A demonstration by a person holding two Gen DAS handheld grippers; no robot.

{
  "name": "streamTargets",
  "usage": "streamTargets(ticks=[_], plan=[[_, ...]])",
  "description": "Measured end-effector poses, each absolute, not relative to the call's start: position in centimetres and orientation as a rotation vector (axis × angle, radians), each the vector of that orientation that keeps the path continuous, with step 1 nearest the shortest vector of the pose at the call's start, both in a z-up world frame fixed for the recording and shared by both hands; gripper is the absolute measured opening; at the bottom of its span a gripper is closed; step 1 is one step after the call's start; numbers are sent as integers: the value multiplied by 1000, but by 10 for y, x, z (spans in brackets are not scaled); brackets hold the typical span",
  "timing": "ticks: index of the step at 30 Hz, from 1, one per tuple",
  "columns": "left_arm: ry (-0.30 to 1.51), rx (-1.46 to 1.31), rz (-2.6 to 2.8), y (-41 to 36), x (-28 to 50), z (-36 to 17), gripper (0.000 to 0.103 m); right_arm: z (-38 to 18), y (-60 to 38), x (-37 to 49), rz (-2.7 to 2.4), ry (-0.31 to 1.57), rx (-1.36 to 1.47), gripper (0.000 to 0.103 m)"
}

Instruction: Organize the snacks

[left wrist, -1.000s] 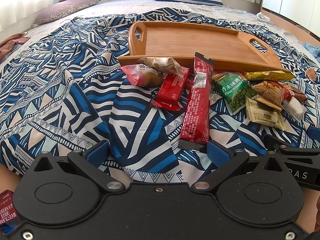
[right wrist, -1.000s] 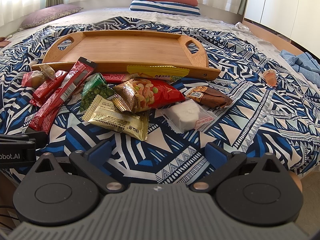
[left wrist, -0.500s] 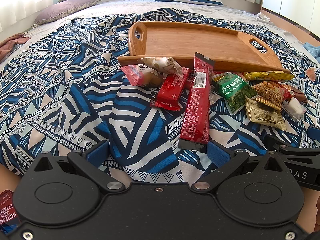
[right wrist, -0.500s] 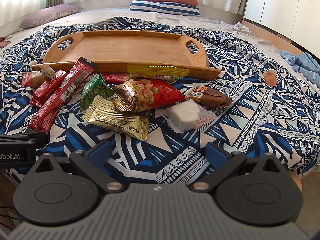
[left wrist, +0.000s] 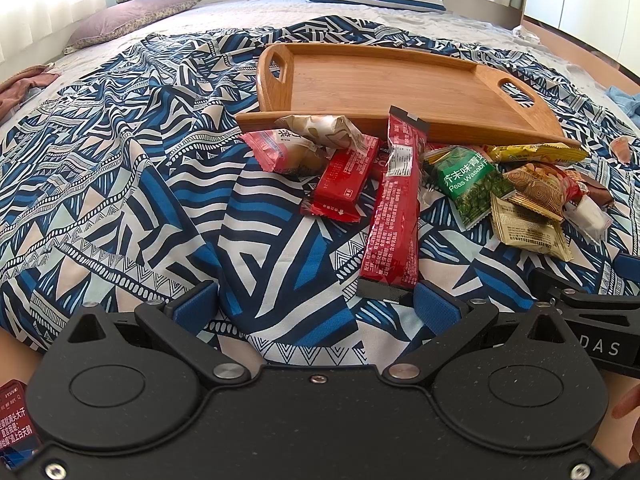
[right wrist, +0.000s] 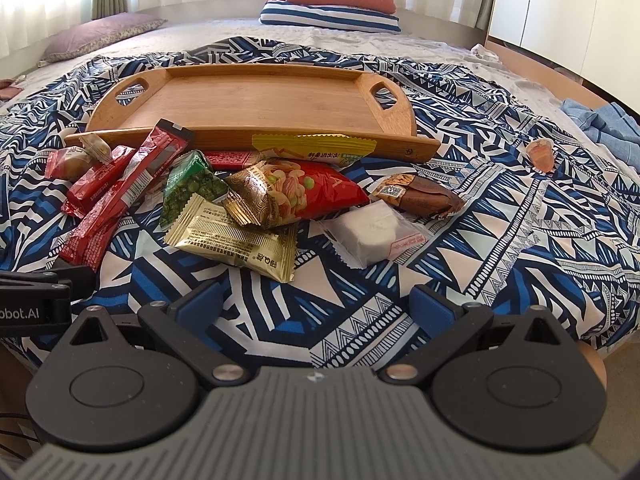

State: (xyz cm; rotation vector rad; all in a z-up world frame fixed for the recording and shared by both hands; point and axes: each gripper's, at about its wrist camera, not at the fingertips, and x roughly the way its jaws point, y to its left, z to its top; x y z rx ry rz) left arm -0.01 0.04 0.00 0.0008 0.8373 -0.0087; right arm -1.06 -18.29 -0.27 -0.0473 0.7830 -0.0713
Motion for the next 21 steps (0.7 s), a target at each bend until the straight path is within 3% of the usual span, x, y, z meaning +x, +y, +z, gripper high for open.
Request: streamTargets(ticks=[15,21], plan=[[839,14,0,-2,2,3,103,-2,-183,-9,-56,777,-49,103],[795,-36,-23,2,-5,18,86,9,-189,-15,-52,694,-36,102]])
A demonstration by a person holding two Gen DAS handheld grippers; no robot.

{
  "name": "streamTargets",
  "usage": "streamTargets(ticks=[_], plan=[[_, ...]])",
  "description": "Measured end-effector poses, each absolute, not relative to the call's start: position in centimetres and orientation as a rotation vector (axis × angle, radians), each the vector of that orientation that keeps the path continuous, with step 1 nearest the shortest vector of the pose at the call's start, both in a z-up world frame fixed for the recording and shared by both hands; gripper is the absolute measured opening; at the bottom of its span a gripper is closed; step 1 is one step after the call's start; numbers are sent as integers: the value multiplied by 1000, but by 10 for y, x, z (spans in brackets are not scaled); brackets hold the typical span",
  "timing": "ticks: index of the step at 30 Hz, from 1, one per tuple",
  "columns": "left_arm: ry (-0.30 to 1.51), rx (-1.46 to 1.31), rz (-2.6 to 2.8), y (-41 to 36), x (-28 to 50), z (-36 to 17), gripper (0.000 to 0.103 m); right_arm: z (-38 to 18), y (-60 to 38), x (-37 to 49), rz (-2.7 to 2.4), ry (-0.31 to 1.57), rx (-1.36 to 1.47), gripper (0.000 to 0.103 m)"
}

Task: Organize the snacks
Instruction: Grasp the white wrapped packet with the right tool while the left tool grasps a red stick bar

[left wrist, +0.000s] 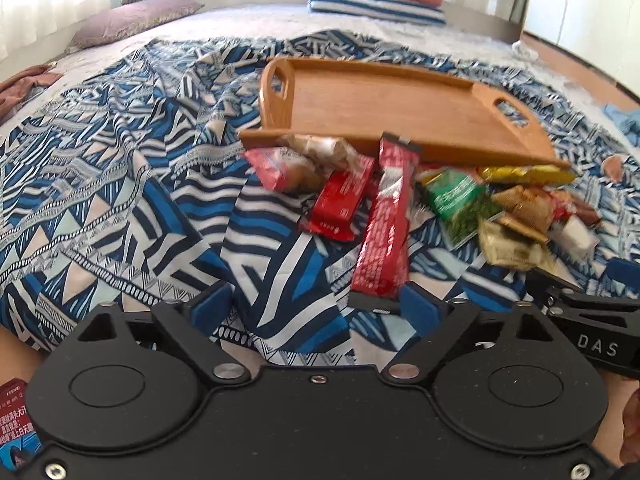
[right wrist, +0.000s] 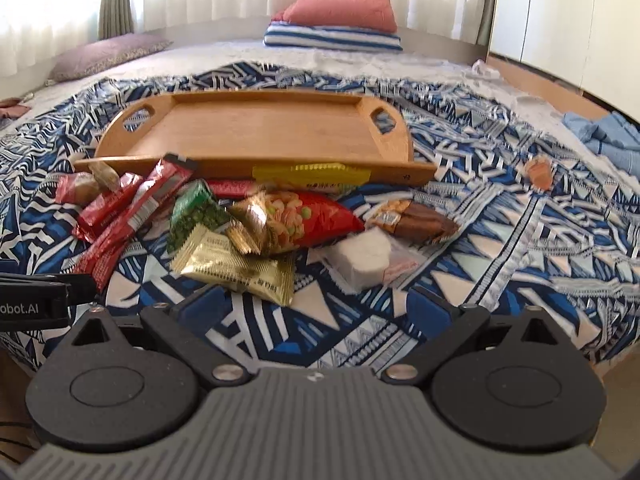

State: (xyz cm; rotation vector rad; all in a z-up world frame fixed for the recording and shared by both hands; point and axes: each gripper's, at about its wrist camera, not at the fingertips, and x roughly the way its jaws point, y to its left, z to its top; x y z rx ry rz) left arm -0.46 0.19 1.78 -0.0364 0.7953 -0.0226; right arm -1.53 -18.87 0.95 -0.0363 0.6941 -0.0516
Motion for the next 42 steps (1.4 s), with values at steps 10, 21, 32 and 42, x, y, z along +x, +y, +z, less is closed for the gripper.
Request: streamTargets(ticks=[10,21,32,42], plan=[[708,-77,-113,-6,-15,35,38,20,-210,-13,-114,629,-1,79],[688,-27,-146,-32,14,31,33,15,-220,1,-155,650,43,61],[730,-92,-155,-25,38,15,23,10,-213,17,-162,678,40,63],[717,-112,-186,-22,26,25,12,14,-204,15,-137,674,-13,39]])
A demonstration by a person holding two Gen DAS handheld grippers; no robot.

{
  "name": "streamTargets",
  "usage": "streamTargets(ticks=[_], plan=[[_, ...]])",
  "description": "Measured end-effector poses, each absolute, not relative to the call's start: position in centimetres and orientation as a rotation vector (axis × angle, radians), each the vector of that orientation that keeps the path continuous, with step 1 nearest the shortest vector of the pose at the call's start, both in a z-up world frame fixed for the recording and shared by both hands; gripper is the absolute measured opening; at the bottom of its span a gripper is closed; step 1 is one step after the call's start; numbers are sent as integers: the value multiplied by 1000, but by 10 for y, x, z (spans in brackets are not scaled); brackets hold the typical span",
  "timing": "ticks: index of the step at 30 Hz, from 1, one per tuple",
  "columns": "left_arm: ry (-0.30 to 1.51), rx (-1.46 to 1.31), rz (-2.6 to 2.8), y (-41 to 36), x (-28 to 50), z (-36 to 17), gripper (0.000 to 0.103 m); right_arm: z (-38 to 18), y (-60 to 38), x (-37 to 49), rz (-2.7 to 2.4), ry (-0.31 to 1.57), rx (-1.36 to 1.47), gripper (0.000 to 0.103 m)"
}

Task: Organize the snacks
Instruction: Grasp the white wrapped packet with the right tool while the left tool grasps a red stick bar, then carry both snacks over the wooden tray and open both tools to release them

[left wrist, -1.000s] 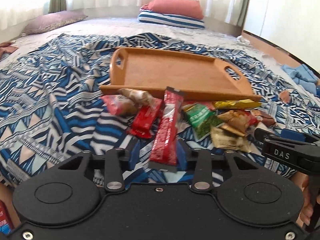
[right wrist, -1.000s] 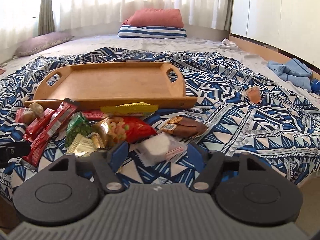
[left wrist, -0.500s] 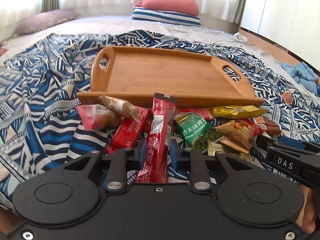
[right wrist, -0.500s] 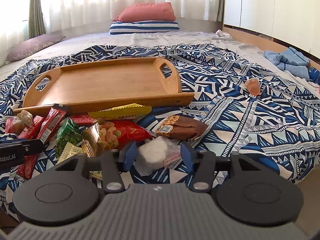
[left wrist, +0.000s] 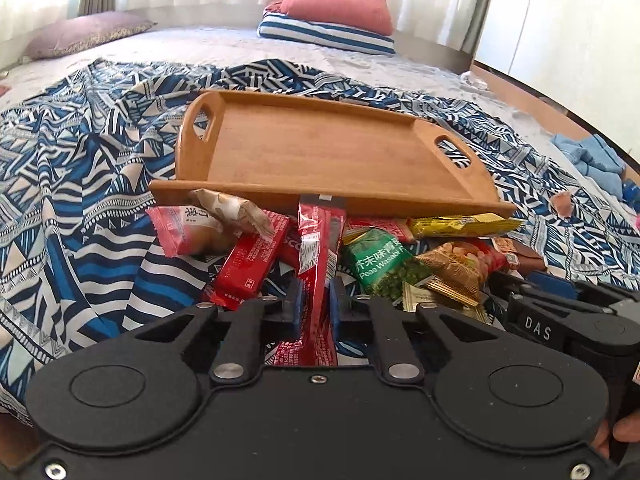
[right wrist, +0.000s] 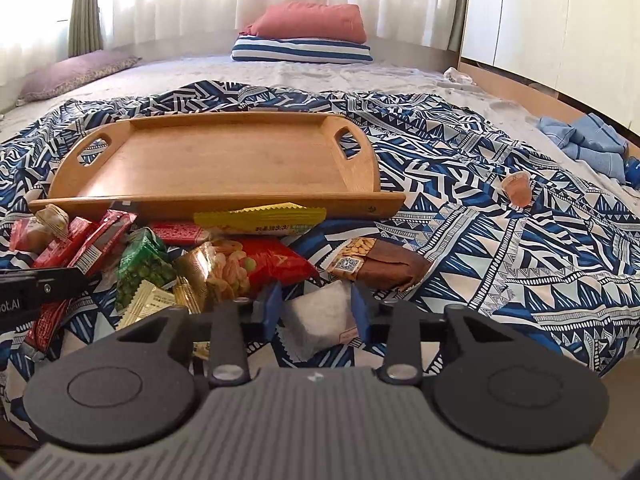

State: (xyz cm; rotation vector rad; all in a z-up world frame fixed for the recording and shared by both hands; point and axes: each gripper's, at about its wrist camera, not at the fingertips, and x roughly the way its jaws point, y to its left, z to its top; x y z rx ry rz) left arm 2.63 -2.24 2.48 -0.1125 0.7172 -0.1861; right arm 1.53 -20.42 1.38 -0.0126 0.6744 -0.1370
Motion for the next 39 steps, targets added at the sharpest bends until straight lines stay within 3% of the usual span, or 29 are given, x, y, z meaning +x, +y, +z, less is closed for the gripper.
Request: streamTargets(ticks=[1,2,3,5,7,9,11,14,19,21,23,31,34,39], plan=[[713,-109,-187,-23,24,26,12,16,-204,14,-131,673,-4,37],[708,-108,-188,-23,22,28,12,18,-205,13,-128,670,3,29],[703,-109,-188,-23,20,29,11,20,-204,12,-127,666,4,12],[694,-111,-188,-23,17,33,11,23,-204,11,-124,665,3,13],[691,-108,-188,-22,15,34,11,22,-204,11,-110,678,5,38],[690,-112,-186,-21,13,35,11,19,-205,9,-121,680,16,55],[691,-117,-186,-20,11,35,11,15,-205,7,-147,682,20,64],[692,-112,-185,-19,9,34,11,9,-209,7,-187,685,39,72],[693,-105,-185,-20,7,34,11,2,-211,12,-185,699,45,74],[698,-106,-185,-20,7,33,11,0,-209,12,-162,712,45,52],[705,-107,-185,-20,8,31,12,1,-204,10,-153,702,24,40],[743,-84,-190,-22,19,18,20,9,-203,3,-114,685,38,36],[729,-102,-187,-20,18,22,9,14,-202,-1,-113,670,25,36],[662,-57,-225,-26,13,43,8,26,-204,-3,-110,643,29,36]])
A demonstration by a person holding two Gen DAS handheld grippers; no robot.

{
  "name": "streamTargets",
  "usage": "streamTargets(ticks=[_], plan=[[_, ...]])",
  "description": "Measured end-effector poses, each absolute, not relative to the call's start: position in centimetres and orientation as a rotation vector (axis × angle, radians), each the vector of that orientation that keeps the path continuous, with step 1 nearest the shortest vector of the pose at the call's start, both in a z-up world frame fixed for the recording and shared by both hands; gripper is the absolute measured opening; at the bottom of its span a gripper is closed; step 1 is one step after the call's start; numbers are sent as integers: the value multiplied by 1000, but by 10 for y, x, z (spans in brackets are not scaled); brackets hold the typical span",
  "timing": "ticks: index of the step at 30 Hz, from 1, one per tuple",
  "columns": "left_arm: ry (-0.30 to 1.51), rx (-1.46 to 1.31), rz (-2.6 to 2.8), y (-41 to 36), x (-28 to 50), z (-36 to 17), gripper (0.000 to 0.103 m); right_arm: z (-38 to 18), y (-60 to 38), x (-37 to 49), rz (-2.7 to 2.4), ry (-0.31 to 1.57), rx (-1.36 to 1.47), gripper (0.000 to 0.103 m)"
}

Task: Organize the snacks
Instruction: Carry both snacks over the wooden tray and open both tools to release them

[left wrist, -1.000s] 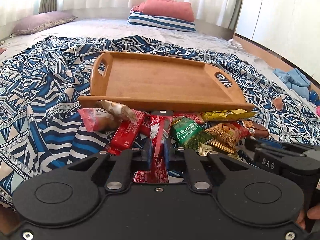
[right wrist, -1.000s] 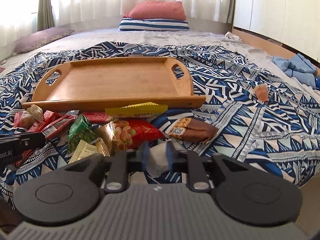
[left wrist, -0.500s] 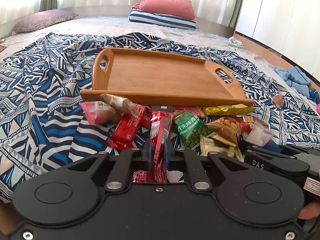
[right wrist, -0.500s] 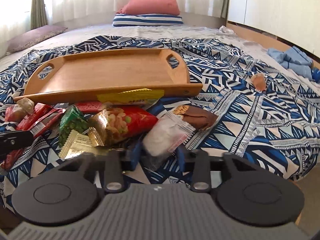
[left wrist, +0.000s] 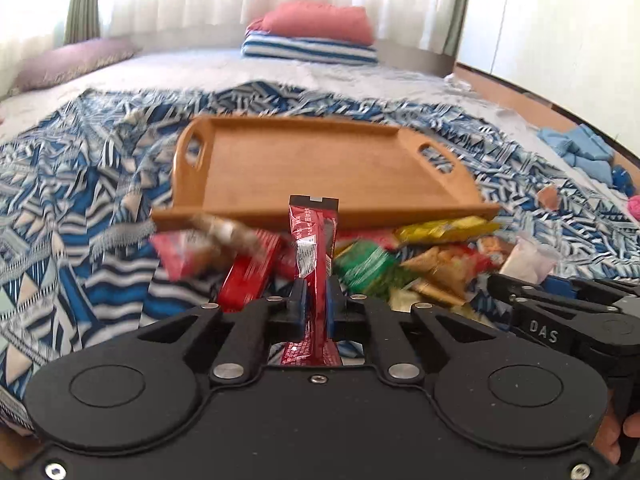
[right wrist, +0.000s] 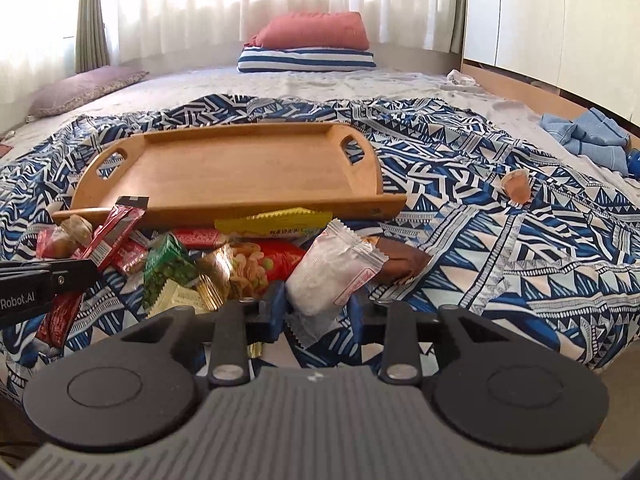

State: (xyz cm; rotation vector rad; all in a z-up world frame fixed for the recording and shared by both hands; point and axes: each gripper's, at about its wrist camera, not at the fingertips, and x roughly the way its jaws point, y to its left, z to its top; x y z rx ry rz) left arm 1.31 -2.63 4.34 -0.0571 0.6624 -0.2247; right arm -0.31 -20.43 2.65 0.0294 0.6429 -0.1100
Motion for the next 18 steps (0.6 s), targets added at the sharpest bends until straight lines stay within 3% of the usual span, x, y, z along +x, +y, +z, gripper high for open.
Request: streamTargets(ticks=[18], plan=[[687,-155,-289,-14,37,70,8,58,-215,22,-15,588,29,36]])
